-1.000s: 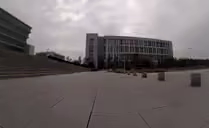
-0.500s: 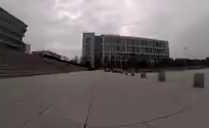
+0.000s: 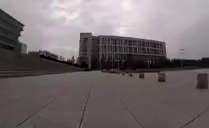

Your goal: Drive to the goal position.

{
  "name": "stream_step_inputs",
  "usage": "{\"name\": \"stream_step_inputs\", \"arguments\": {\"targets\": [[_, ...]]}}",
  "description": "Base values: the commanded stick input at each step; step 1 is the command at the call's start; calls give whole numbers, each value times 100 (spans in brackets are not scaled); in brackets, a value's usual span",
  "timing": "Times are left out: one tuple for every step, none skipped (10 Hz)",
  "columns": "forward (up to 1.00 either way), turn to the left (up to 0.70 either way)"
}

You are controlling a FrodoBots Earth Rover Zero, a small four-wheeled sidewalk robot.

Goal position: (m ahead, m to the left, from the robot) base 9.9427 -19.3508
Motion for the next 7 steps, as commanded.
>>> {"name": "stream_step_inputs", "arguments": {"targets": [[70, -34], [70, -24], [70, -9], [70, 1], [70, 1], [70, -10], [70, -29]]}}
